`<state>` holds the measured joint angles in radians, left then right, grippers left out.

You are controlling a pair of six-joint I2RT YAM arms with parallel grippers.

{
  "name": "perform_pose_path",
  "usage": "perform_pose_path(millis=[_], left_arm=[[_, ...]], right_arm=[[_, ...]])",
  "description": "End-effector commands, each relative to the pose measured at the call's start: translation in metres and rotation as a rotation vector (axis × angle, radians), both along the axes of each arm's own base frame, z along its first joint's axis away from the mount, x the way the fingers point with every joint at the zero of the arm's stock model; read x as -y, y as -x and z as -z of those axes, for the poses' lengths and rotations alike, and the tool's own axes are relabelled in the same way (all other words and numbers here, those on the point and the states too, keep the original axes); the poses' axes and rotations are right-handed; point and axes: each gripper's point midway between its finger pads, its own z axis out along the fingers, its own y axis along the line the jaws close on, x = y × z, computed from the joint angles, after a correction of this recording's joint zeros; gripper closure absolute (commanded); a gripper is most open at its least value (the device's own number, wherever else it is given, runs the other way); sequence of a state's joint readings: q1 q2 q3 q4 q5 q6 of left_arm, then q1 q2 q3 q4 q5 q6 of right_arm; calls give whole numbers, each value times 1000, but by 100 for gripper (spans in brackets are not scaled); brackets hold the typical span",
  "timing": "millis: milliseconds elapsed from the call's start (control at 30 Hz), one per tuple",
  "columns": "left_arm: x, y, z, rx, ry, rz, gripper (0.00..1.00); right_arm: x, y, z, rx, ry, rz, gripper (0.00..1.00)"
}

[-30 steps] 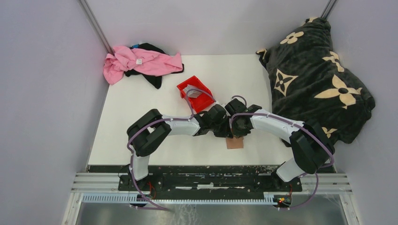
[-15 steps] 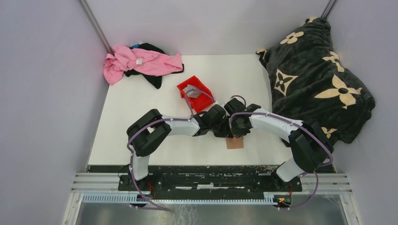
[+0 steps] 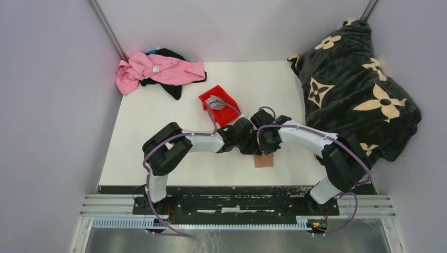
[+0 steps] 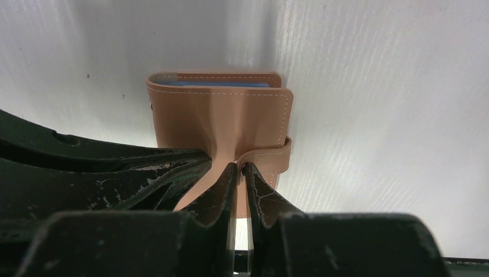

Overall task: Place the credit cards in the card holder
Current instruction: Close the card holder at the center of the board.

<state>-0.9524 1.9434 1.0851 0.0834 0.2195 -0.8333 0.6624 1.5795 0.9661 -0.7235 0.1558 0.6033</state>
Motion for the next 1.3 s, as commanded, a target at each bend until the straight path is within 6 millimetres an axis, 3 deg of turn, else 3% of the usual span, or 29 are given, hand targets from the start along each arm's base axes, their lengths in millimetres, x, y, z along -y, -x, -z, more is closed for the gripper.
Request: perform_pose_path(millis=[0,533,1033,1267], left_arm=[[-29,36,58,-98,-172,58,97],[-37,42,66,-112,-157,40,97],[-44,48,69,-120,-144,24,97],[-45,50,71,-127,-143,24,97]], right_arm=[[-26,-13,-6,41,-65,-40,87],[-28,1,10,2,-33,-49,88],[-10,39,36,-40,-31,42,91],[-7,42,49,-39,-30,68,90]])
